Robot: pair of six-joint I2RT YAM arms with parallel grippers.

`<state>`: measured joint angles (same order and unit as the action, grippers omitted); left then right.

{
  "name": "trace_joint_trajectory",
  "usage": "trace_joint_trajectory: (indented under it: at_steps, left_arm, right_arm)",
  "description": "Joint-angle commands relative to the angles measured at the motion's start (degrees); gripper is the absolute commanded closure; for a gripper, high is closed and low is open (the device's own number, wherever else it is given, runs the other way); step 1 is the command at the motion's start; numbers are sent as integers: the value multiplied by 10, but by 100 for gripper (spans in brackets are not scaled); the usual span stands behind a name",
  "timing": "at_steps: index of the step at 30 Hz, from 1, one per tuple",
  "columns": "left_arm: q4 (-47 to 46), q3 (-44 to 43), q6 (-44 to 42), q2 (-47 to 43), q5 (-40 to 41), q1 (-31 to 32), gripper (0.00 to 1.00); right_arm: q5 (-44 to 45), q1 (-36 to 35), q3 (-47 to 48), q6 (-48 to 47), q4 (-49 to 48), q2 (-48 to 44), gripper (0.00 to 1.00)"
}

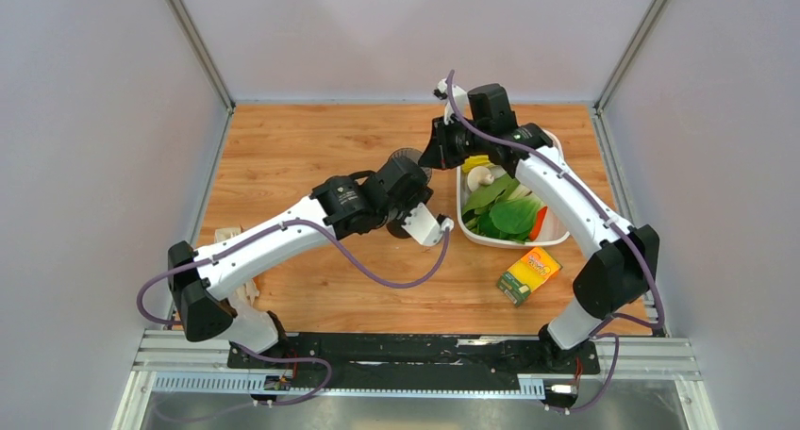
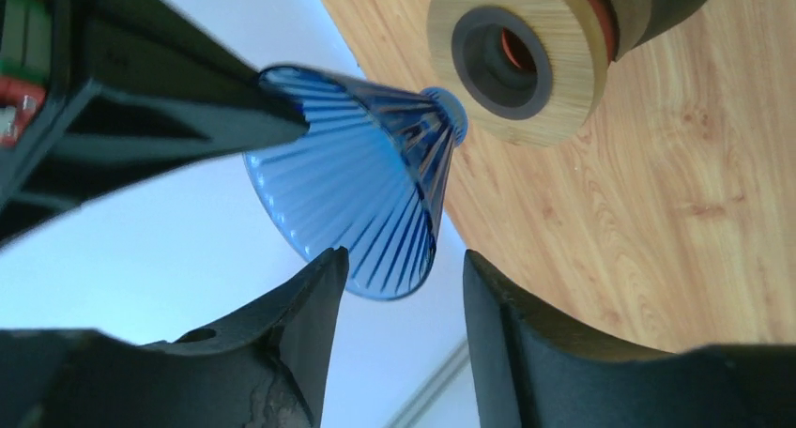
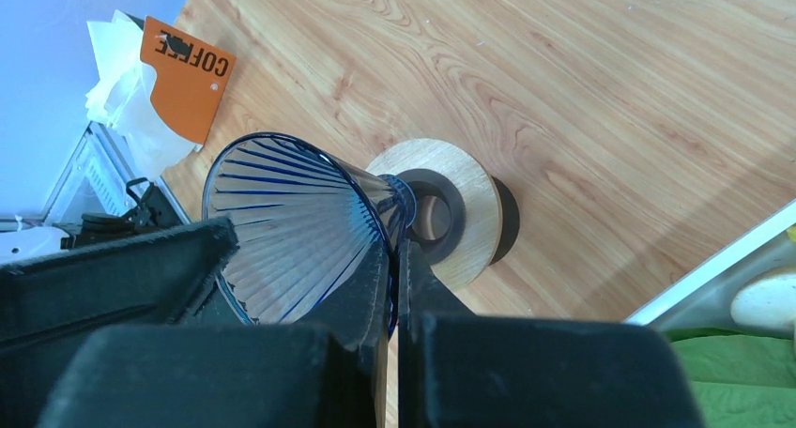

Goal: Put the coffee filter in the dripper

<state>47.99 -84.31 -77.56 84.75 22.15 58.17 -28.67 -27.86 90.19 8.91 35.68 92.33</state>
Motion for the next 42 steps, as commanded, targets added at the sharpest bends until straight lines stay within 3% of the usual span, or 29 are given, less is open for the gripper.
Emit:
trace_joint_trajectory:
  at_steps: [1,5,11,14,18,22,29,42]
  left_arm:
    - [-12,-5,126,-42,14,-17,37]
    - [21,-21,284,-70,-34,-40,31]
    - [37,-12,449,-132,-178,-76,25]
    - [34,-17,544,-140,-266,-141,23]
    - [-1,-47,787,-124,-358,-273,22]
    - [-32,-80,924,-83,-453,-354,23]
    - [-82,-51,1001,-62,-485,-358,40]
    - [-99,-7,974,-38,-478,-323,40]
  right_arm:
    - [19,8,45,43,-16,5,100]
    - [35,15,52,75,-19,13,100]
    - [38,16,50,119,-27,24,100]
    - [39,15,57,125,-27,27,100]
    - [53,15,49,127,-23,16,100]
    - [74,5,34,112,-13,2,100]
    - [104,-33,34,71,-2,-6,100]
    - [91,-38,14,81,32,-20,100]
